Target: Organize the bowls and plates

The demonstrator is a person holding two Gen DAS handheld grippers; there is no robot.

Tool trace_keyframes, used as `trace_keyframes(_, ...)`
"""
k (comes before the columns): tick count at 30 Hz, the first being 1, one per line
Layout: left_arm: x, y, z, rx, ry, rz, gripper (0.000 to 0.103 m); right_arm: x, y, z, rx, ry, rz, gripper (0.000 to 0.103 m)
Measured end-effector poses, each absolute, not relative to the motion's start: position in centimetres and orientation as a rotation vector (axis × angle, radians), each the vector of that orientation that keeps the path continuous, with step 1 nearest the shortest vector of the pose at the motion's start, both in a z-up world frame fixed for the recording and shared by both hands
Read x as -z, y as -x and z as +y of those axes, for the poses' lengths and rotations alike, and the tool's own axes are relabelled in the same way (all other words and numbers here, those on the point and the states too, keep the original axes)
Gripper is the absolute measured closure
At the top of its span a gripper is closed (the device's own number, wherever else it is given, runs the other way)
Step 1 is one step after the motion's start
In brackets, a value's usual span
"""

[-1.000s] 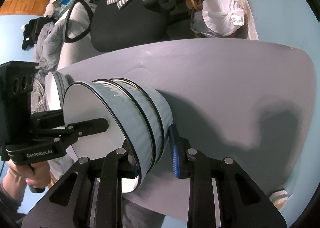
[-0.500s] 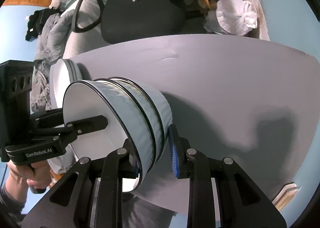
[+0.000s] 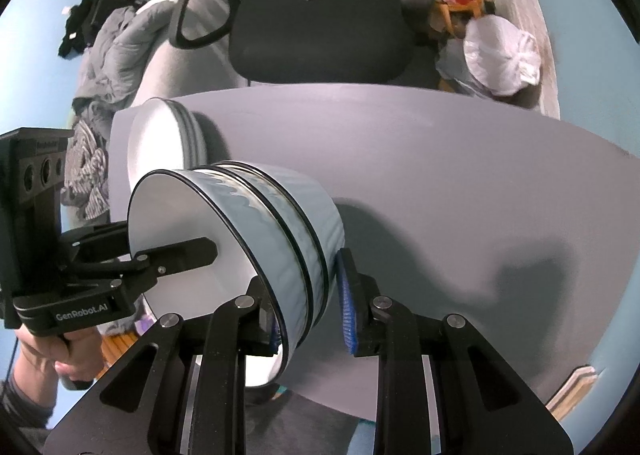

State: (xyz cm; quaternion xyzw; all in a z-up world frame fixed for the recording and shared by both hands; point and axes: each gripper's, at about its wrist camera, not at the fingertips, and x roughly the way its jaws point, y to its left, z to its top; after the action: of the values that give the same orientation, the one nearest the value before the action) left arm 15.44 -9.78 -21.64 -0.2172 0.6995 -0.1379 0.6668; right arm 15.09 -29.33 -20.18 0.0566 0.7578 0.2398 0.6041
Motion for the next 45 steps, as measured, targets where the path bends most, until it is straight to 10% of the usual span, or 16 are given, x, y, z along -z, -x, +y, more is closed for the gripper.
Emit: trace_keyframes(45, 23.8, -13.7, 8.8, 0.1, 0.639, 1.555, 0.075, 22.8, -17.0, -9.1, -0.733, 0.05, 1.782, 0.079)
